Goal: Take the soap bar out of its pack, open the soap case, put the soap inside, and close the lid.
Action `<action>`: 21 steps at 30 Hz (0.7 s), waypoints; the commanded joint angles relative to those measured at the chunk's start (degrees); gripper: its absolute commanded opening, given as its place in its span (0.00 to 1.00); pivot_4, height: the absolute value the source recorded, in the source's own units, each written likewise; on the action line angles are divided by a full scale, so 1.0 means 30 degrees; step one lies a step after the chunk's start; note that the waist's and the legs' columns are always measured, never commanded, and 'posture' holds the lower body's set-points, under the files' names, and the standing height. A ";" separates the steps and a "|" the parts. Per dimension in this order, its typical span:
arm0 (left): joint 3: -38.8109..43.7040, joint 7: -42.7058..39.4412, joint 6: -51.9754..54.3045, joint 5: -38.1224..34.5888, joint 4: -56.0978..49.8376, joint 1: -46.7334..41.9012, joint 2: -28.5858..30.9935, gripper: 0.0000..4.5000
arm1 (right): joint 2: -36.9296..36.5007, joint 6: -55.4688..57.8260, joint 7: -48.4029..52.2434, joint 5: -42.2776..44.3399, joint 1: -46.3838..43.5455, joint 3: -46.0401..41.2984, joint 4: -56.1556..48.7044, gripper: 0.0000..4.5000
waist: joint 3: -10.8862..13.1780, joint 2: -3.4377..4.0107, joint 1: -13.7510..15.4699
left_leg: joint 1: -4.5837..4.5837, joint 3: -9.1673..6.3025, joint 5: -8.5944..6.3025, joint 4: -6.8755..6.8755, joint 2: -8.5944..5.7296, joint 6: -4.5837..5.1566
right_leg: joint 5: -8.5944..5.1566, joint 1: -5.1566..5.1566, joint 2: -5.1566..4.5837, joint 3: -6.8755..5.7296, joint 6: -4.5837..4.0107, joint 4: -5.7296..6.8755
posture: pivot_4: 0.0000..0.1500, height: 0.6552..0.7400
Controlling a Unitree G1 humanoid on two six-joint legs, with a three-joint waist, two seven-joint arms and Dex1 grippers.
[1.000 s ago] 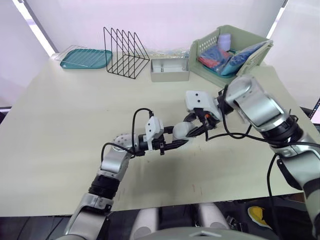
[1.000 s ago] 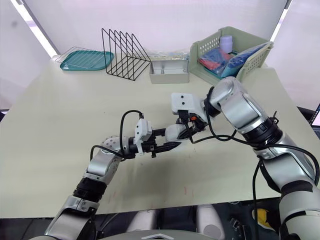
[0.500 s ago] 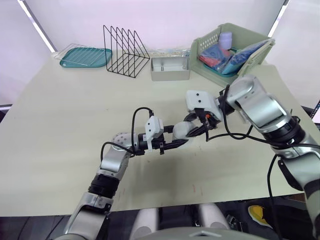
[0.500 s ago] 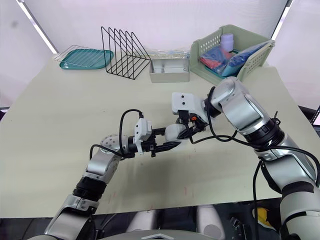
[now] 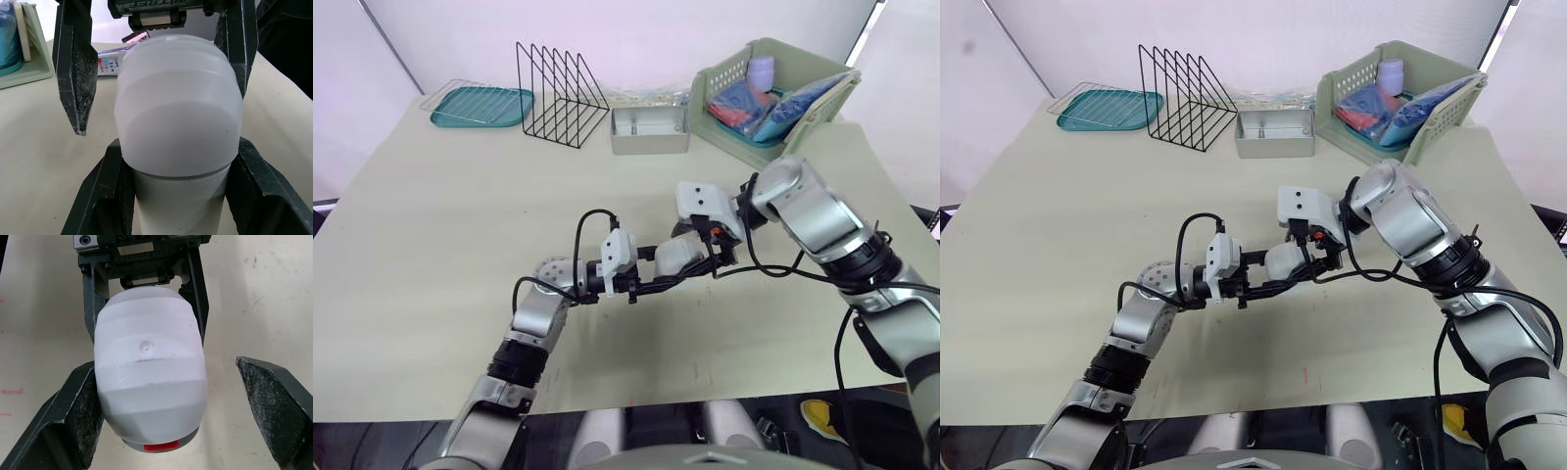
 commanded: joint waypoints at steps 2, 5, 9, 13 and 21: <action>-0.0457 -0.0095 -0.0257 -0.0122 -0.0738 -0.0347 -0.0338 0.43 | -0.0002 -0.0181 -0.0679 -0.0491 0.0239 0.0629 -0.0024 0.93 | 0.0006 0.0004 0.0005 | -0.0001 0.0002 0.0000 0.0000 0.0001 0.0000 | -0.0008 -0.0001 0.0005 -0.0009 0.0009 0.0000 | 1.00 1.00; -0.0409 -0.0095 -0.0267 -0.0112 -0.0663 -0.0352 -0.0306 0.43 | -0.0349 -0.0165 -0.0540 -0.0406 0.0401 0.0545 -0.0267 0.93 | 0.0011 0.0010 0.0015 | -0.0014 0.0004 0.0000 0.0000 0.0001 0.0000 | -0.0008 -0.0003 0.0006 -0.0015 0.0009 -0.0005 | 1.00 1.00; -0.0336 -0.0122 -0.0267 -0.0128 -0.0600 -0.0329 -0.0243 0.43 | -0.1054 -0.0070 -0.0315 -0.0140 0.0733 0.0279 -0.0795 0.93 | 0.0017 0.0012 0.0104 | -0.0042 0.0002 0.0000 0.0001 -0.0005 -0.0001 | -0.0005 -0.0007 -0.0003 -0.0023 0.0004 -0.0027 | 1.00 1.00; -0.0293 -0.0148 -0.0269 -0.0134 -0.0573 -0.0317 -0.0234 0.43 | -0.1885 0.0088 -0.0108 0.0227 0.1199 -0.0098 -0.1343 0.93 | 0.0022 0.0011 0.0149 | -0.0117 0.0001 0.0000 0.0002 -0.0056 -0.0001 | 0.0032 -0.0052 -0.0025 -0.0030 -0.0058 -0.0042 | 1.00 1.00; -0.0236 -0.0260 -0.0349 -0.0117 -0.0359 -0.0392 -0.0137 0.43 | -0.3260 0.0389 0.0075 0.1378 0.2083 -0.1269 -0.2044 0.93 | 0.0252 0.0028 0.0166 | -0.0234 -0.0009 0.0002 0.0002 -0.0135 -0.0002 | 0.0041 -0.0154 -0.0105 -0.0020 -0.0057 -0.0036 | 1.00 1.00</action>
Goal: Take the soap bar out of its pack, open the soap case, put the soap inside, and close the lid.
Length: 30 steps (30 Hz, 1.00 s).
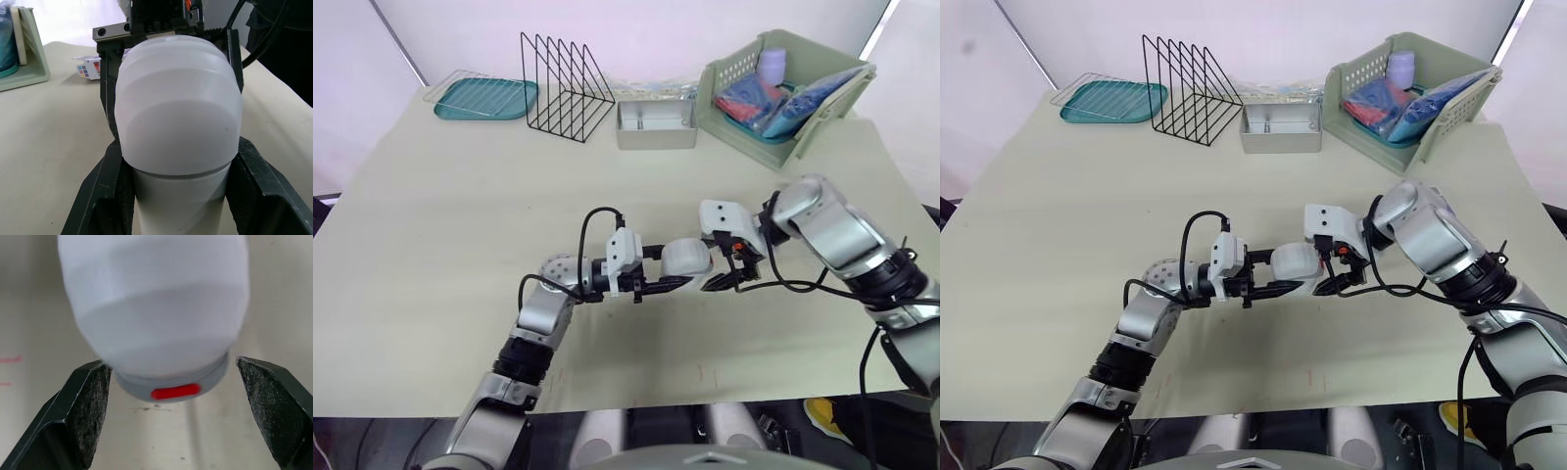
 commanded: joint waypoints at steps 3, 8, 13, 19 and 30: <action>-0.0158 0.0007 -0.0167 0.0015 -0.0367 0.0005 0.0133 0.43 | -0.1276 -0.0603 -0.0053 0.1063 0.1085 -0.1755 -0.0876 0.93 | 0.0027 -0.0041 0.0039 | -0.0011 -0.0002 0.0000 0.0000 -0.0029 0.0001 | 0.0000 -0.0001 -0.0035 -0.0017 0.0002 -0.0001 | 1.00 1.00; -0.0151 -0.0032 -0.0177 -0.0005 -0.0401 0.0134 0.0278 0.43 | -0.1421 -0.2563 -0.1150 0.2072 0.3086 -0.4161 0.0200 0.81 | 0.0052 -0.0062 0.0003 | -0.0014 0.0011 0.0000 0.0000 -0.0070 0.0001 | 0.0001 -0.0005 -0.0097 -0.0026 0.0013 0.0004 | 1.00 1.00; -0.0151 -0.0047 -0.0177 -0.0030 -0.0420 0.0173 0.0368 0.43 | -0.1741 -0.3554 -0.0514 0.3856 0.4200 -0.6507 0.1813 0.36 | 0.0109 -0.0098 -0.0008 | -0.0012 0.0048 0.0002 0.0014 -0.0081 0.0004 | 0.0003 -0.0002 -0.0101 -0.0032 0.0017 0.0017 | 1.00 1.00; -0.0195 -0.0086 -0.0176 -0.0036 -0.0402 0.0118 0.0417 0.43 | -0.1629 -0.3186 -0.0453 0.5443 0.3161 -0.8183 0.2921 0.01 | 0.0123 -0.0092 -0.0056 | 0.0005 0.0070 0.0003 0.0015 -0.0078 0.0005 | 0.0003 -0.0002 -0.0098 -0.0016 0.0016 0.0044 | 1.00 1.00; -0.0205 -0.0067 -0.0171 -0.0021 -0.0367 0.0008 0.0390 0.43 | -0.0033 0.0196 -0.2246 0.7088 0.0349 -0.7120 -0.0862 0.01 | 0.0125 -0.0091 -0.0037 | -0.0001 0.0036 0.0003 0.0020 -0.0077 0.0006 | 0.0004 -0.0003 -0.0101 -0.0013 0.0015 0.0053 | 1.00 1.00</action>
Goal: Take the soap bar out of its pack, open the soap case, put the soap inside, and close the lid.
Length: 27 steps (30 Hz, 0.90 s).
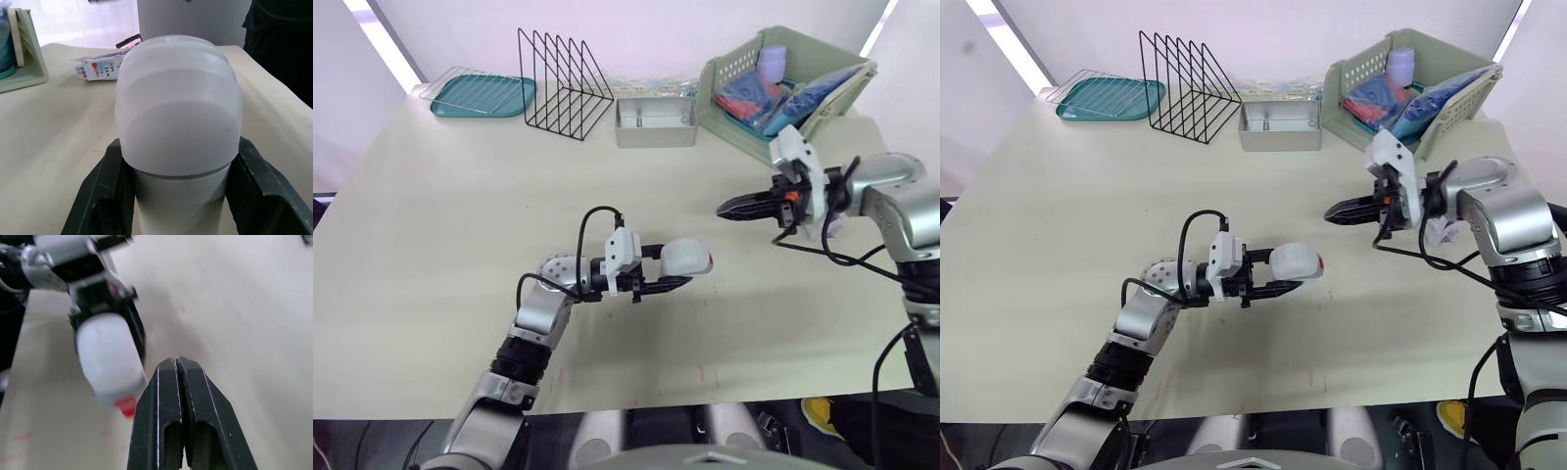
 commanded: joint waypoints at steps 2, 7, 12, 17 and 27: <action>-0.0123 0.0025 -0.0064 0.0056 -0.0186 0.0017 0.0112 0.43 | 0.0522 0.0850 -0.0910 0.0306 -0.0809 0.0740 -0.1888 0.01 | 0.0000 0.0000 0.0011 | 0.0000 -0.0012 0.0000 0.0000 -0.0004 0.0000 | 0.0000 0.0000 -0.0002 0.0000 0.0000 0.0000 | 1.00 1.00; -0.0167 0.0124 -0.0039 0.0081 -0.0317 0.0086 0.0072 0.43 | 0.1284 0.1142 -0.1434 0.0281 -0.1001 0.1787 -0.2748 0.01 | 0.0000 0.0000 -0.0001 | 0.0003 -0.0013 0.0000 0.0003 -0.0005 0.0000 | 0.0000 0.0000 -0.0002 -0.0005 0.0000 0.0012 | 1.00 1.00; -0.0226 0.0186 -0.0037 0.0107 -0.0319 0.0078 0.0047 0.43 | 0.1676 0.1043 -0.1784 0.0106 -0.1128 0.2678 -0.3080 0.01 | 0.0000 0.0000 0.0003 | 0.0004 -0.0013 0.0000 0.0018 -0.0006 0.0000 | 0.0001 0.0000 -0.0002 -0.0005 0.0000 0.0026 | 1.00 1.00; -0.0256 0.0233 -0.0012 0.0134 -0.0340 0.0069 0.0038 0.43 | 0.2171 0.1191 -0.2068 0.0059 -0.1637 0.3254 -0.3192 0.01 | 0.0000 0.0001 -0.0005 | 0.0005 -0.0017 0.0001 0.0034 -0.0007 0.0000 | 0.0001 0.0000 -0.0002 -0.0005 -0.0001 0.0047 | 1.00 1.00; -0.0308 0.0379 -0.0020 0.0149 -0.0444 0.0171 -0.0011 0.43 | 0.2141 0.1467 -0.2306 -0.0578 -0.1998 0.4851 -0.3611 0.01 | -0.0001 0.0001 -0.0007 | 0.0008 -0.0025 0.0001 0.0039 -0.0007 0.0000 | 0.0002 0.0000 -0.0002 -0.0005 -0.0001 0.0051 | 1.00 1.00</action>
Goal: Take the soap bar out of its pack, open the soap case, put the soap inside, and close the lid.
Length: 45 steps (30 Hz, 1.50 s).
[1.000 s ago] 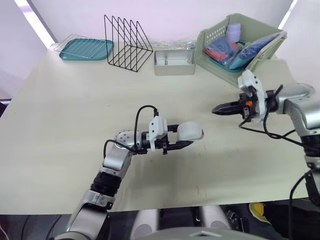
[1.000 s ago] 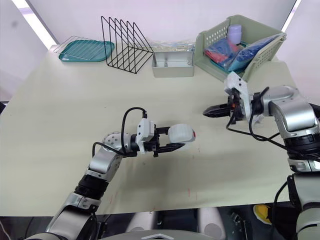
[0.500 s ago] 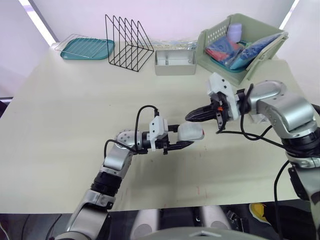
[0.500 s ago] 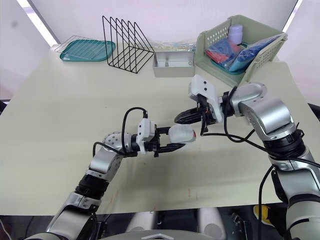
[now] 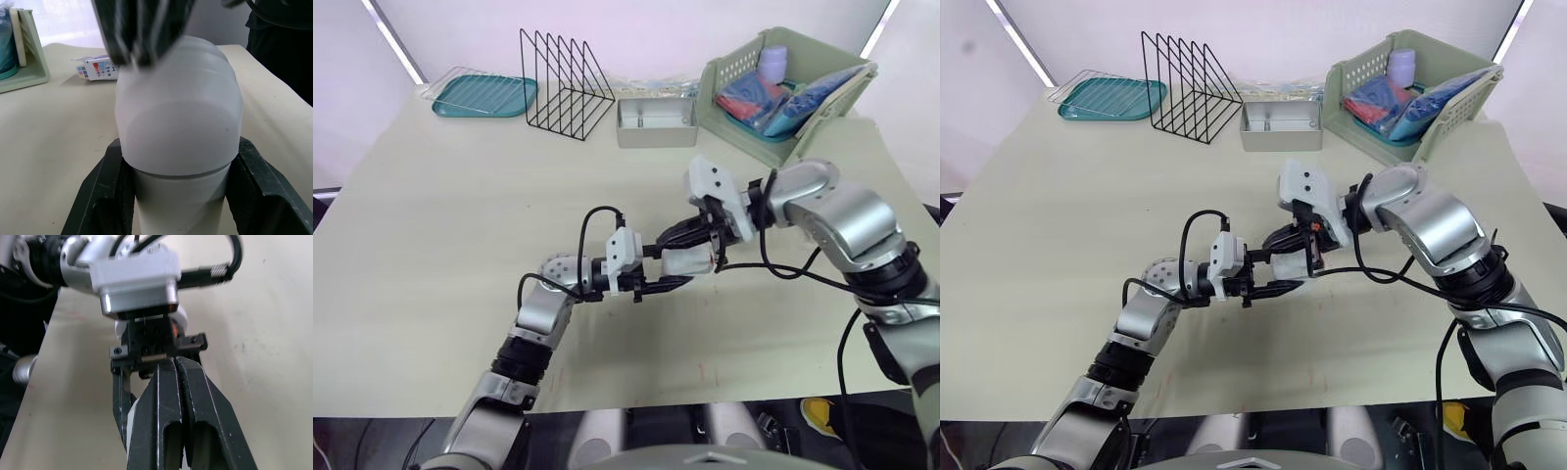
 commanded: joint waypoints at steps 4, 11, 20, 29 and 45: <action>-0.0223 0.0138 -0.0043 0.0120 -0.0395 0.0152 0.0032 0.43 | -0.0386 -0.0030 0.0110 -0.0329 -0.0379 0.0360 -0.0984 0.01 | 0.0000 0.0000 0.0001 | 0.0000 -0.0002 0.0000 0.0003 -0.0001 0.0000 | 0.0000 0.0000 0.0000 -0.0002 0.0000 0.0003 | 1.00 1.00; -0.0270 0.0214 -0.0076 0.0154 -0.0362 0.0135 0.0038 0.43 | -0.0759 0.0145 0.0203 -0.0837 -0.0604 0.0767 -0.1047 0.01 | -0.0002 0.0001 0.0008 | 0.0005 0.0001 0.0001 0.0010 -0.0002 0.0001 | 0.0000 0.0002 0.0000 -0.0003 0.0000 0.0013 | 1.00 1.00; -0.0337 0.0255 -0.0093 0.0123 -0.0307 0.0123 0.0070 0.43 | -0.1464 0.0255 0.0617 -0.1035 -0.0720 0.0932 -0.1064 0.01 | -0.0004 0.0001 0.0030 | 0.0006 0.0001 0.0001 0.0026 -0.0006 0.0001 | 0.0001 0.0008 -0.0002 -0.0002 0.0002 0.0017 | 1.00 1.00; -0.0356 0.0247 -0.0154 0.0136 -0.0204 0.0084 0.0079 0.43 | -0.1463 0.0685 0.0716 -0.0972 -0.1434 0.1057 -0.1218 0.01 | -0.0005 0.0003 0.0016 | 0.0019 0.0005 0.0001 0.0037 -0.0007 0.0001 | 0.0002 0.0024 -0.0002 -0.0003 0.0004 0.0018 | 1.00 1.00; -0.0387 0.0351 -0.0324 0.0245 0.0032 -0.0038 -0.0170 0.43 | -0.0692 0.2835 -0.0221 -0.1628 -0.2465 0.3154 -0.1658 0.01 | -0.0007 0.0005 0.0025 | 0.0016 -0.0013 0.0001 0.0051 -0.0017 0.0001 | 0.0003 0.0026 -0.0010 -0.0008 0.0004 0.0023 | 1.00 1.00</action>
